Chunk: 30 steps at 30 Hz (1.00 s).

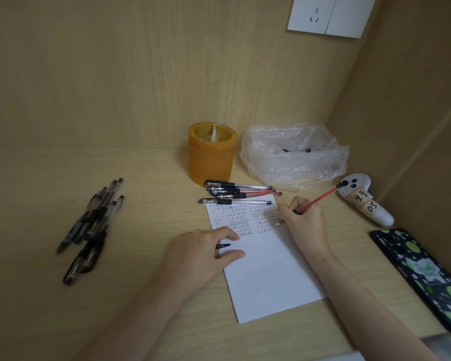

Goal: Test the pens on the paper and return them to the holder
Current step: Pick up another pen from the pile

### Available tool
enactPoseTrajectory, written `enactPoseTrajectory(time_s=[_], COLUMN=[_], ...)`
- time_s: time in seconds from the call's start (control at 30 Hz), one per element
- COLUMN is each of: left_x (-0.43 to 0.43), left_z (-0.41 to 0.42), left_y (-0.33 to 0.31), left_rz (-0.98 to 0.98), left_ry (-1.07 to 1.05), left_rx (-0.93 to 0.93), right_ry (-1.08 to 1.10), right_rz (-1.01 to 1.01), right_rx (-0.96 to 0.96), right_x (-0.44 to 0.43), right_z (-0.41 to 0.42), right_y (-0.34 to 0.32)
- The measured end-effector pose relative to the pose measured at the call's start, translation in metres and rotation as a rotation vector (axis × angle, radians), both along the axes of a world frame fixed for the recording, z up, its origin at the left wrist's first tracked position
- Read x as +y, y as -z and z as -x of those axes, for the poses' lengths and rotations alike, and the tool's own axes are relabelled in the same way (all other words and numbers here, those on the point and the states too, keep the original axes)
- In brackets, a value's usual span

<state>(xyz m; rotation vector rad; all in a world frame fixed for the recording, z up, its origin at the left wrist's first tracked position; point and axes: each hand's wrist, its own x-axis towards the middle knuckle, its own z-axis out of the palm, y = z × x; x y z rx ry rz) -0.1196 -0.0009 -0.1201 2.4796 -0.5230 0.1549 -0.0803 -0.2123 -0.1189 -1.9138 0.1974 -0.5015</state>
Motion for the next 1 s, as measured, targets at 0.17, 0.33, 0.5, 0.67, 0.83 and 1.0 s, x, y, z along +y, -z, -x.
enactPoseTrajectory(time_s=[0.17, 0.33, 0.5, 0.67, 0.83, 1.0], left_x=[-0.0005, -0.0005, 0.0, -0.0001, 0.0, -0.0005], left_z=[-0.0007, -0.0012, -0.0008, -0.0004, 0.0, -0.0002], left_y=[-0.0002, 0.0004, 0.0, -0.001, -0.0007, -0.0013], left_rz=[-0.012, -0.013, -0.016, -0.018, -0.023, -0.024], left_ry=[-0.001, 0.0, 0.001, 0.0, -0.006, -0.001], left_rx=[-0.003, -0.004, -0.003, 0.005, 0.013, 0.008], right_ry=[-0.011, -0.024, -0.023, -0.017, -0.008, -0.019], right_rz=[0.022, 0.014, 0.004, 0.01, 0.027, 0.006], right_rx=[-0.005, 0.002, 0.006, -0.006, -0.02, -0.007], right_x=[0.0008, 0.0013, 0.001, 0.0014, 0.0017, 0.0013], right_z=[0.0004, 0.0002, 0.0008, 0.0015, 0.0022, 0.0022], right_y=[0.0002, -0.001, -0.0016, -0.0018, -0.0018, -0.0019])
